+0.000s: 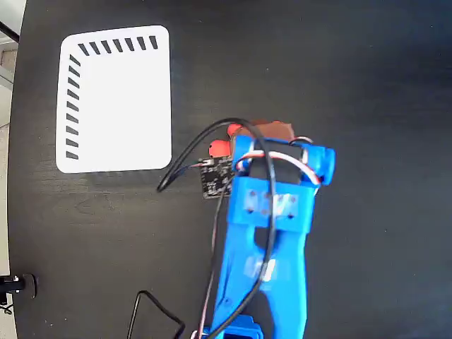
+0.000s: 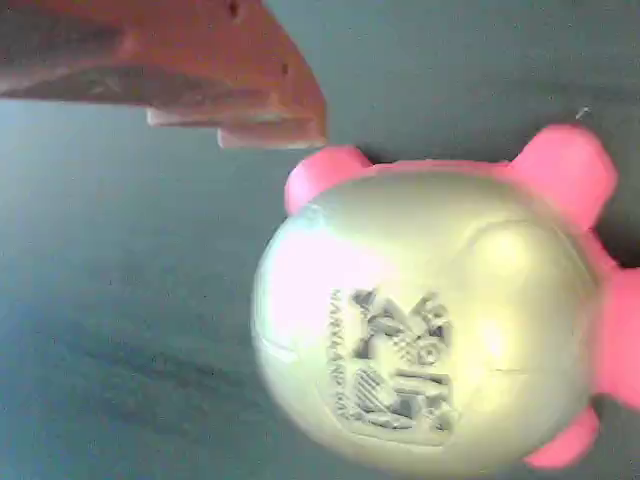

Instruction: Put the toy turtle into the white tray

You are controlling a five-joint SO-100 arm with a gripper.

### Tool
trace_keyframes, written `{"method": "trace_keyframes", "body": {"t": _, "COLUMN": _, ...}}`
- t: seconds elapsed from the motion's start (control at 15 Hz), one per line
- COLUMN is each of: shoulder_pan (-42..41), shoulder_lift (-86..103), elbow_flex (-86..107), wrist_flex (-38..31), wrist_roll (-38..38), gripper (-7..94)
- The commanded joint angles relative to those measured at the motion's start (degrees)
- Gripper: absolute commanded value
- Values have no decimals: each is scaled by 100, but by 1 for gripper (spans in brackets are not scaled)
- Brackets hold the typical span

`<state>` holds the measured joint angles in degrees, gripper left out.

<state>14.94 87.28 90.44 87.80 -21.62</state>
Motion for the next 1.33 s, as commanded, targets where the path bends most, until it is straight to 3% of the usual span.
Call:
{"method": "trace_keyframes", "body": {"t": 0.0, "shoulder_pan": 114, "shoulder_lift": -35, "elbow_flex": -343, "wrist_flex": 35, "wrist_roll": -79, "gripper": 57}}
{"method": "trace_keyframes", "body": {"t": 0.07, "shoulder_pan": 132, "shoulder_lift": -141, "elbow_flex": -387, "wrist_flex": 35, "wrist_roll": -79, "gripper": 62}}
{"method": "trace_keyframes", "body": {"t": 0.33, "shoulder_pan": 149, "shoulder_lift": -527, "elbow_flex": -439, "wrist_flex": -62, "wrist_roll": -105, "gripper": 63}}
{"method": "trace_keyframes", "body": {"t": 0.4, "shoulder_pan": 141, "shoulder_lift": -650, "elbow_flex": -413, "wrist_flex": -105, "wrist_roll": -132, "gripper": 68}}
{"method": "trace_keyframes", "body": {"t": 1.27, "shoulder_pan": 53, "shoulder_lift": -1556, "elbow_flex": -334, "wrist_flex": -633, "wrist_roll": -290, "gripper": 68}}
